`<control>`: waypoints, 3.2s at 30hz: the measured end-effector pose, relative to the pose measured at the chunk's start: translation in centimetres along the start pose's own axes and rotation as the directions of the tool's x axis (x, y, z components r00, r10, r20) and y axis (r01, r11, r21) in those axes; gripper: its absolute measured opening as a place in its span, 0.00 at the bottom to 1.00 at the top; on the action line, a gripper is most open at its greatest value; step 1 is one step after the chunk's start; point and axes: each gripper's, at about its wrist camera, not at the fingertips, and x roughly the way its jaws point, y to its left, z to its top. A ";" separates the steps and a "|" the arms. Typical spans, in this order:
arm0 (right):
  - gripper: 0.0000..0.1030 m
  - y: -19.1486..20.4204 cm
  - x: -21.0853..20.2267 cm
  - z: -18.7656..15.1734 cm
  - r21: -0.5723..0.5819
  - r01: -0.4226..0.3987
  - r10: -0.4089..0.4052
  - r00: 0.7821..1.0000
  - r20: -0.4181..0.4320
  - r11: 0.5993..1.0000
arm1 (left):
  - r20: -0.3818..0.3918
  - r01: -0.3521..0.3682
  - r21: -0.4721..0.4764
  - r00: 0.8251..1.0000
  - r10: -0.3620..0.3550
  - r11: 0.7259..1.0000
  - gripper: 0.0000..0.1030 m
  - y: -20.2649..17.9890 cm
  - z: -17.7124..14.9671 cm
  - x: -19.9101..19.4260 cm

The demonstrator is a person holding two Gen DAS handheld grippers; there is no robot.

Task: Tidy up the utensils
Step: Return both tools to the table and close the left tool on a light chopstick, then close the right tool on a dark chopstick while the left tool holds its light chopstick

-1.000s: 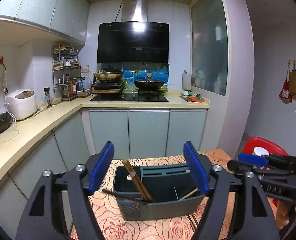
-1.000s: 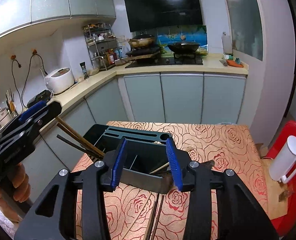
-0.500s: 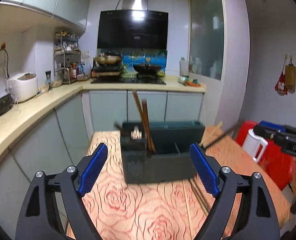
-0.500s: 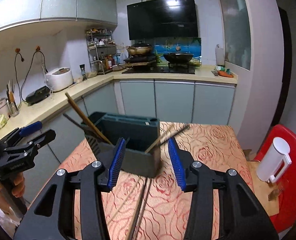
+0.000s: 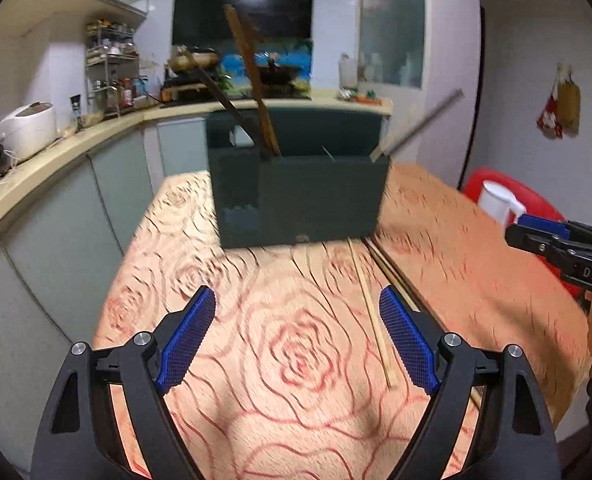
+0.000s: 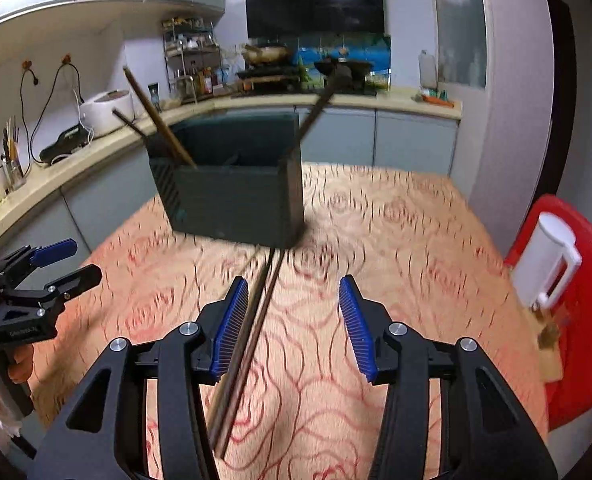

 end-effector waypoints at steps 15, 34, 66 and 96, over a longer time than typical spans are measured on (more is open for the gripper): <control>0.45 -0.1 1.2 -4.5 0.001 -0.014 0.014 0.996 -0.083 1.000 | -0.191 0.088 0.113 0.979 -0.066 0.990 0.78 -4.5 -4.0 4.1; 0.45 1.2 0.9 -6.5 -0.029 -0.049 0.046 0.991 -0.125 0.998 | -0.266 0.084 0.119 0.963 -0.050 0.989 0.19 -5.3 -3.4 6.8; 0.45 3.6 0.0 -10.4 -0.199 -0.072 0.033 0.980 -0.195 0.977 | -0.264 0.031 0.053 0.965 -0.016 0.998 0.07 -1.8 -4.5 4.9; 0.19 3.2 0.1 -9.9 -0.101 -0.147 0.129 0.977 -0.171 0.984 | -0.253 0.006 0.049 0.968 0.006 0.999 0.07 -1.0 -5.1 4.0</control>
